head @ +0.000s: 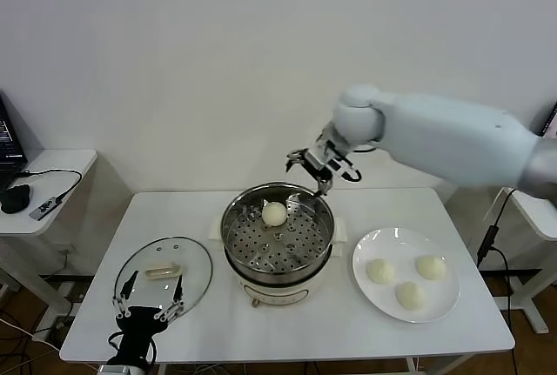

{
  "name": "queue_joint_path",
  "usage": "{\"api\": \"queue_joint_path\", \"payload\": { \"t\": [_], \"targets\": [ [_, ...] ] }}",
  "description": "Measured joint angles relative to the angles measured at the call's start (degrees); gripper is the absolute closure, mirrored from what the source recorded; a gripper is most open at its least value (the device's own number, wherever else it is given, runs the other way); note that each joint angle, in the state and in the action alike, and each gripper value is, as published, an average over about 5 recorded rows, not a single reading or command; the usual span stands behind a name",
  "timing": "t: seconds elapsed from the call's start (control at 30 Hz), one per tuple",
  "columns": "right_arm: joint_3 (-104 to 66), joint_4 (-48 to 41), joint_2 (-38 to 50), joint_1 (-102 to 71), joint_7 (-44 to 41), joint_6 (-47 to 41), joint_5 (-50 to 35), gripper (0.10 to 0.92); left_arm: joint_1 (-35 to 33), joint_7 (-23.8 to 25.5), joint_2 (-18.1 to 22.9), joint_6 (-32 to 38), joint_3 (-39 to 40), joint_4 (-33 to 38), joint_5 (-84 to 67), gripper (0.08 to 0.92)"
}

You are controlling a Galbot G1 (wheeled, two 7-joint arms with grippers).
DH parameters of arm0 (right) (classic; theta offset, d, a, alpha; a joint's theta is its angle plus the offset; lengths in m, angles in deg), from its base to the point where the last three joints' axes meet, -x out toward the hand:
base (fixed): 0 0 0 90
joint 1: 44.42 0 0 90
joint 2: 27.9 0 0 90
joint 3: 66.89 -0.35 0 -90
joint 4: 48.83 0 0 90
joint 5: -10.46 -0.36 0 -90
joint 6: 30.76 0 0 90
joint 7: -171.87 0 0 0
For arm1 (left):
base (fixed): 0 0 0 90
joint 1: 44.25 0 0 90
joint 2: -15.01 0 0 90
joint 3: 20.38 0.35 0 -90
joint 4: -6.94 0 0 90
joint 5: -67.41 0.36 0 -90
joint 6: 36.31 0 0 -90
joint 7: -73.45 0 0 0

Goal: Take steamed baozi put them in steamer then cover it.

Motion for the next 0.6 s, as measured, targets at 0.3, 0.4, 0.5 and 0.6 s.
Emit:
{"api": "queue_joint_path", "payload": {
  "t": [0.3, 0.4, 0.5, 0.6],
  "targets": [
    [-2.30, 7.36, 14.23, -5.25, -0.93, -6.26, 1.10, 0.203, 0.66, 0.02, -1.27, 0.15, 0.61, -1.23, 0.11, 0.177],
    [-3.46, 8.37, 17.41, -8.37, -0.82, -6.99, 3.00, 0.203, 0.98, 0.02, -1.42, 0.16, 0.93, -1.71, 0.24, 0.177],
    [-5.44, 8.77, 19.54, -12.46, -0.33, -7.38, 5.36, 0.203, 1.25, 0.01, -1.40, 0.16, 1.20, -2.20, 0.47, 0.177],
    [-7.92, 8.55, 20.84, -17.20, 0.38, -7.61, 7.84, 0.203, 1.25, 0.01, -1.34, 0.18, 1.38, -2.62, 0.73, 0.177]
  ]
}}
